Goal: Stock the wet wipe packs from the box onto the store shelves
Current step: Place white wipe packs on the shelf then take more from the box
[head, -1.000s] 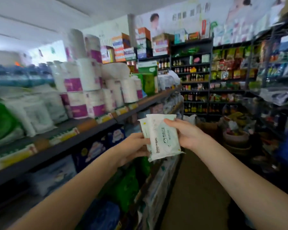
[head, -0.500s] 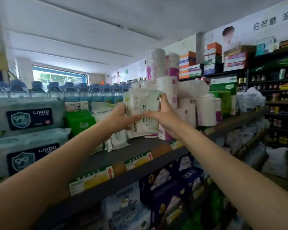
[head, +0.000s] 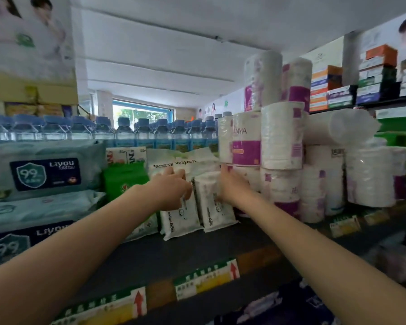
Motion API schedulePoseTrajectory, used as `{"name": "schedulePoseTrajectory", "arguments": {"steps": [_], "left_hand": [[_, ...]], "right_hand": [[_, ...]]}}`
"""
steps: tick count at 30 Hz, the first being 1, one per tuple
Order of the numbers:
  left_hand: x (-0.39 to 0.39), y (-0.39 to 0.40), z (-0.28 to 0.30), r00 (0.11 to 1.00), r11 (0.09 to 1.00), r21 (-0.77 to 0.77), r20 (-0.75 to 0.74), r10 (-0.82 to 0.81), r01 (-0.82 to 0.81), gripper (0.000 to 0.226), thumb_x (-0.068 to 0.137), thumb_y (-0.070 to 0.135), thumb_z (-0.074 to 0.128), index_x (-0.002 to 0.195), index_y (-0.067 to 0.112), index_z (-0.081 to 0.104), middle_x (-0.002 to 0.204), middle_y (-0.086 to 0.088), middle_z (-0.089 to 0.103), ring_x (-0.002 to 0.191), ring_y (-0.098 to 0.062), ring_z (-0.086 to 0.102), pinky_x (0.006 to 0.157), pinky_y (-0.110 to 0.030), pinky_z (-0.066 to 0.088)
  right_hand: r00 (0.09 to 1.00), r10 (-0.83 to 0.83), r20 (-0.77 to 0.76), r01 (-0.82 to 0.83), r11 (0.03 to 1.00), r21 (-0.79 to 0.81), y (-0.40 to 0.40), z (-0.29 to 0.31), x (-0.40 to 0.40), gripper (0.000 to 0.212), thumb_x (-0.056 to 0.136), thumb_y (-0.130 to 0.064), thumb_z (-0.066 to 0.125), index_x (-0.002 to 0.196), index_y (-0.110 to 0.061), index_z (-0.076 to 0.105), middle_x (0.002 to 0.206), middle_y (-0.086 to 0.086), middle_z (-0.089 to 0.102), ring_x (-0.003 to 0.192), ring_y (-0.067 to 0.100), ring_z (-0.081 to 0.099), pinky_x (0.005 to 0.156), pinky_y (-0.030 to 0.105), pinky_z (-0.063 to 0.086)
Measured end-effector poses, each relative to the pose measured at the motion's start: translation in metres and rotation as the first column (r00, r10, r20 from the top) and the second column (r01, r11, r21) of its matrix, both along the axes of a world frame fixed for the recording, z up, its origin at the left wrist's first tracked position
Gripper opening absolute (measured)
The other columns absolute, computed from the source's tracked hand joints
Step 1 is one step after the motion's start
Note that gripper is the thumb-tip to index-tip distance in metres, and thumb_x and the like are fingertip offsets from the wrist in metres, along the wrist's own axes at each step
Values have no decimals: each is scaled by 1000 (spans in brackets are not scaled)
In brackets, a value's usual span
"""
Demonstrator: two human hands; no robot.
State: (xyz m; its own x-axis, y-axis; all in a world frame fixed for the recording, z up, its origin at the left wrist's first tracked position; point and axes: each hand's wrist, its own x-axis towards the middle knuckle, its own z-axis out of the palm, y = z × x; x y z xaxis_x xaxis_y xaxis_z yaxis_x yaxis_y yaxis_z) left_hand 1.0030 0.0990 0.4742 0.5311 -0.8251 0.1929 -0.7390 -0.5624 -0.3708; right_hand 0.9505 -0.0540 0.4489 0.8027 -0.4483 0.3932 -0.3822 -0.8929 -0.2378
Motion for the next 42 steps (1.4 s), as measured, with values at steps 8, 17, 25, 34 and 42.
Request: {"name": "schedulePoseTrajectory", "arguments": {"steps": [8, 17, 25, 34, 42], "left_hand": [[-23, -14, -2, 994, 994, -89, 95, -56, 64, 29, 91, 25, 51, 120, 25, 55, 130, -4, 45, 125, -26, 37, 103, -43, 34], [-147, -15, -29, 741, 556, -763, -155, -653, 331, 22, 87, 11, 49, 103, 12, 64, 99, -7, 67, 89, -20, 59, 88, -35, 47], [-373, -4, -204, 372, 657, -363, -602, -707, 661, 27, 88, 21, 54, 115, 17, 54, 109, -3, 63, 107, -25, 57, 97, -43, 43], [-606, 52, -386, 271, 454, 19, -825, -496, 891, 32, 91, 10, 51, 120, 22, 54, 117, 4, 62, 116, -18, 54, 102, -38, 37], [-762, 94, -500, 228, 390, 89, -918, -324, 916, 27, 88, 9, 51, 113, 18, 59, 108, -5, 61, 111, -27, 55, 102, -45, 38]], "right_hand": [[1000, -22, 1, 21, 969, -248, 19, 0, -23, 61, 85, 0, 55, 138, -13, 29, 138, 16, 32, 114, 35, 47, 83, 40, 45], [973, -215, 81, 222, 971, -91, 54, -13, -188, 21, 91, -20, 50, 109, -11, 57, 109, 10, 60, 101, 27, 57, 74, 33, 44], [797, -447, -406, 582, 750, 315, 116, -173, -484, 26, 92, -19, 53, 115, -9, 61, 102, 7, 63, 89, 19, 64, 65, 20, 46], [348, -636, -689, 902, 26, 431, 262, -344, -810, 13, 90, -13, 52, 96, -9, 63, 78, 4, 59, 55, 8, 49, 45, 12, 40], [371, -530, -762, 911, 50, 409, 338, -489, -930, 24, 87, -15, 56, 106, -2, 63, 113, 12, 62, 111, 27, 55, 90, 32, 41]]}}
